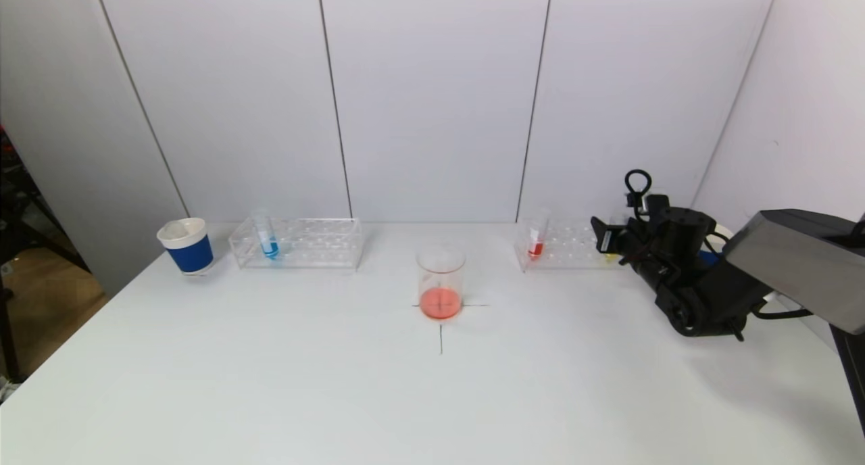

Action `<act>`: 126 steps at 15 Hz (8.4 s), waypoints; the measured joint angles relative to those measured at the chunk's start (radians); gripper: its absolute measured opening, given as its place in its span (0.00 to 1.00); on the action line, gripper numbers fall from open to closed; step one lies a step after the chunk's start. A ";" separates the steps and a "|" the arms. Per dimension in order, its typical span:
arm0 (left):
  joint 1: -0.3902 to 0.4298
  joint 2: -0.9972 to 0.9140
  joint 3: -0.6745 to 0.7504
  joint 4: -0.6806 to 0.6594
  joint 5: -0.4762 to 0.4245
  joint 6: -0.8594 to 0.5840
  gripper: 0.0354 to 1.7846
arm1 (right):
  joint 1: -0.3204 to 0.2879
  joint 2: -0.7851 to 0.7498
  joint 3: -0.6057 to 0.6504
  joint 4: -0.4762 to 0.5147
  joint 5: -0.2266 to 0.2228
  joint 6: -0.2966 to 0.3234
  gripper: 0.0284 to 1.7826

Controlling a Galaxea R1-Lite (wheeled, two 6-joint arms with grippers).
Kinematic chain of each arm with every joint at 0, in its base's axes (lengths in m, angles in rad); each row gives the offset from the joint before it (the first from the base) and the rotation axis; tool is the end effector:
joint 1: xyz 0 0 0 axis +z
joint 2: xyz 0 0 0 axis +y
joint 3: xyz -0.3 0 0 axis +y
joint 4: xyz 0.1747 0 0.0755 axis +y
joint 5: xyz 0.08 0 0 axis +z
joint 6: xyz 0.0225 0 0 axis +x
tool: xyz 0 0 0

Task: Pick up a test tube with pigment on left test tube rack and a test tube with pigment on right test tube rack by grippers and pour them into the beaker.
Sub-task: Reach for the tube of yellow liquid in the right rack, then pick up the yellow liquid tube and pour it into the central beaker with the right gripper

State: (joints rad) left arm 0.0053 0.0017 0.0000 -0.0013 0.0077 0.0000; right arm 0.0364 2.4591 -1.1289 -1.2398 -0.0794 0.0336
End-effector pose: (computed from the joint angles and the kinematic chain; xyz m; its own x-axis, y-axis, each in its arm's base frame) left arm -0.0227 0.0001 0.0757 0.9999 0.0130 -0.0004 -0.0130 0.9999 0.0000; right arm 0.4495 0.0146 0.0283 0.9950 -0.0431 -0.0900 0.0457 0.9986 0.0263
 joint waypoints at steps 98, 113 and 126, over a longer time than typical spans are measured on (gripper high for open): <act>0.000 0.000 0.000 0.000 0.000 -0.001 0.99 | 0.357 0.081 -0.789 0.834 0.975 -1.494 0.30; 0.000 0.000 0.000 0.000 0.000 -0.001 0.99 | 0.341 0.097 -0.711 0.627 0.929 -1.717 0.30; 0.000 0.000 0.000 0.000 0.000 -0.001 0.99 | 0.344 0.090 -0.676 0.550 0.878 -1.846 0.30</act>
State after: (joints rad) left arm 0.0051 0.0017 0.0000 -0.0013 0.0072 -0.0009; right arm 0.3809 2.5487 -1.8049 -0.6898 0.7989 -1.8121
